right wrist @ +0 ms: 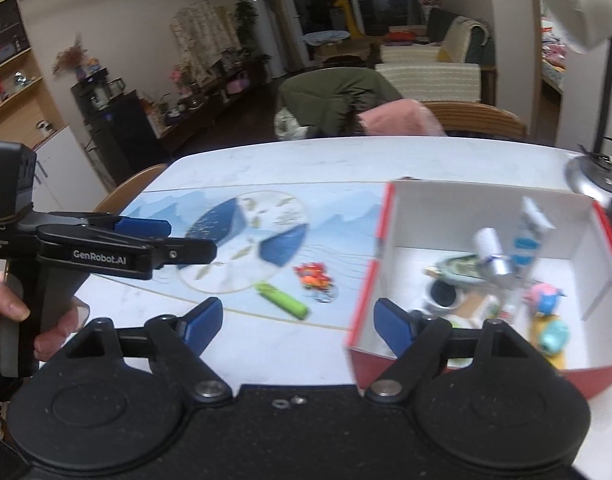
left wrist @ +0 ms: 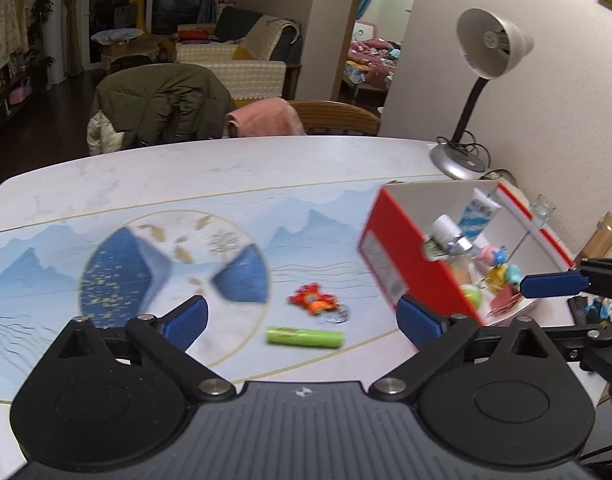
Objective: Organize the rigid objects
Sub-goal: 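Withdraw both tools from the shoebox back over the table, then grasp the green battery with left tool while right grasps red dragon keychain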
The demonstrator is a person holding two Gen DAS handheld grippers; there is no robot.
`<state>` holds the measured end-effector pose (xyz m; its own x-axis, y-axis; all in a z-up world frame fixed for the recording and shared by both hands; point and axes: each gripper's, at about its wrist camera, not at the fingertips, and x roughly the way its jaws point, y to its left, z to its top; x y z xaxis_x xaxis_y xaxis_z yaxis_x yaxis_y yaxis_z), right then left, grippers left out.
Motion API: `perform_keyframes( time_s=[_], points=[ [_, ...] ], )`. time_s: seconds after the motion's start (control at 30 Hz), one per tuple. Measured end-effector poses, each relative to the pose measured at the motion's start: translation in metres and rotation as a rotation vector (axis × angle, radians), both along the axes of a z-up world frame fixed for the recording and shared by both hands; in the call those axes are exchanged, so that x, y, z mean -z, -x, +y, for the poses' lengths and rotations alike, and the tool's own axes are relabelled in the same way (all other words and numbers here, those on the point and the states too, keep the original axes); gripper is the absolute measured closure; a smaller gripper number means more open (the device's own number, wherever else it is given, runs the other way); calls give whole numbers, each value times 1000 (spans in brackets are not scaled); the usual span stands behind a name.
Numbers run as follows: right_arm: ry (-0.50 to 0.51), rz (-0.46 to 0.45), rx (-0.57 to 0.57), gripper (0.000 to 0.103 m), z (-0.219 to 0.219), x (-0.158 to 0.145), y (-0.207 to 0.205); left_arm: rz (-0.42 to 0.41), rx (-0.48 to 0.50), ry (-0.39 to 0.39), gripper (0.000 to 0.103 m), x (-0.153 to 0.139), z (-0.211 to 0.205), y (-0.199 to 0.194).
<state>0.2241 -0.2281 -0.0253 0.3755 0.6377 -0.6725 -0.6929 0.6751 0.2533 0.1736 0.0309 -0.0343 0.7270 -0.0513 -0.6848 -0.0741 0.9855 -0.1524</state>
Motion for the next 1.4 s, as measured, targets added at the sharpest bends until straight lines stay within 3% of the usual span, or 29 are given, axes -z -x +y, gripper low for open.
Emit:
perform_keyframes(
  time_s=[0.2, 0.47, 0.63, 0.7, 1.03, 1.1, 1.4],
  points=[
    [42, -18, -17, 4, 41, 7, 13, -20, -9, 4, 0, 14, 36, 5],
    [99, 7, 48, 4, 73, 22, 1, -6, 56, 20, 0, 52, 50, -15],
    [130, 31, 99, 4, 92, 26, -23, 10, 81, 74, 0, 81, 39, -32],
    [147, 37, 103, 4, 104, 30, -36, 11, 105, 62, 0, 91, 27, -37],
    [301, 156, 72, 12, 155, 83, -88, 20, 114, -10, 0, 132, -14, -51],
    [339, 173, 74, 19, 162, 94, -94, 27, 120, -21, 0, 137, -19, -53],
    [427, 203, 60, 30, 173, 122, -111, 23, 108, -57, 0, 148, -25, -64]
  ],
)
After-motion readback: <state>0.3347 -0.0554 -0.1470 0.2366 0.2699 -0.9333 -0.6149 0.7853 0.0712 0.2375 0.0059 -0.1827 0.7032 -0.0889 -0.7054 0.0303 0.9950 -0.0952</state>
